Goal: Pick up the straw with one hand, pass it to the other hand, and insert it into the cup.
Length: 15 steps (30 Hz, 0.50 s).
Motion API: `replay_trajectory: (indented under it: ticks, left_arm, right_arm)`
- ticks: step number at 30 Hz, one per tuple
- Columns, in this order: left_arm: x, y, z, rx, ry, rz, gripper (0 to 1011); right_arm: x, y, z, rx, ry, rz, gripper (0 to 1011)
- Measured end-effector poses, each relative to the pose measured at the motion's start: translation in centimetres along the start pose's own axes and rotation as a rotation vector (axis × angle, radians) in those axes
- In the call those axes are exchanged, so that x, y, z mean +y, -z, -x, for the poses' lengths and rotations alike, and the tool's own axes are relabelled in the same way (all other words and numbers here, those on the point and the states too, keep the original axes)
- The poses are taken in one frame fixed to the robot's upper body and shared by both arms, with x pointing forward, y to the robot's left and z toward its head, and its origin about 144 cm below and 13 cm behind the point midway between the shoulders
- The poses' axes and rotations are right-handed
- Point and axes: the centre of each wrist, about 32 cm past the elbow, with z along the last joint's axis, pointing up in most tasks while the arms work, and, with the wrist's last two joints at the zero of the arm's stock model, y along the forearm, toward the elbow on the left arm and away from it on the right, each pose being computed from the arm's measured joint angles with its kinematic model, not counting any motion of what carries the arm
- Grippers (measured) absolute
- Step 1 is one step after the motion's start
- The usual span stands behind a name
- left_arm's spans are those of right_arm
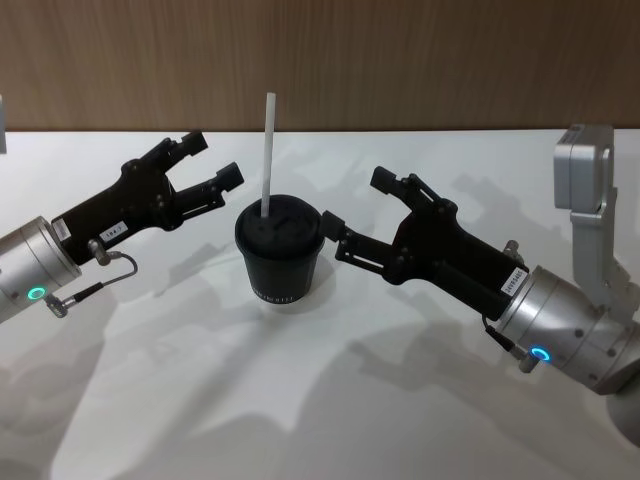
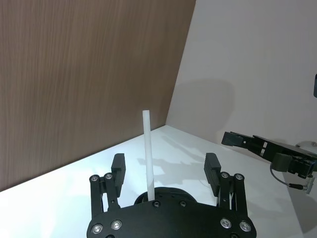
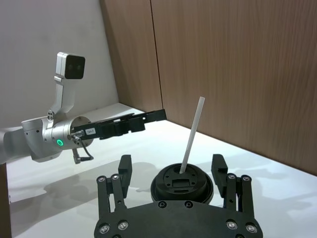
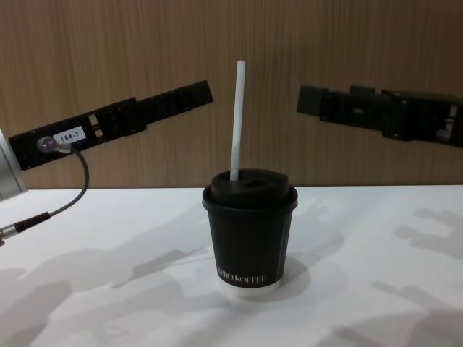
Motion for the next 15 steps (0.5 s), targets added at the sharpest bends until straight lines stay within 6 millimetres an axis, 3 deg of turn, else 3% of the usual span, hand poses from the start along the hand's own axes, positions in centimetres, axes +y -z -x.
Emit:
replay_trajectory:
  ticks: [15]
  left_arm:
    - [0.00,0.00,0.00,0.000,0.000,0.000,1001]
  right_arm:
    - [0.00,0.00,0.00,0.000,0.000,0.000,1001]
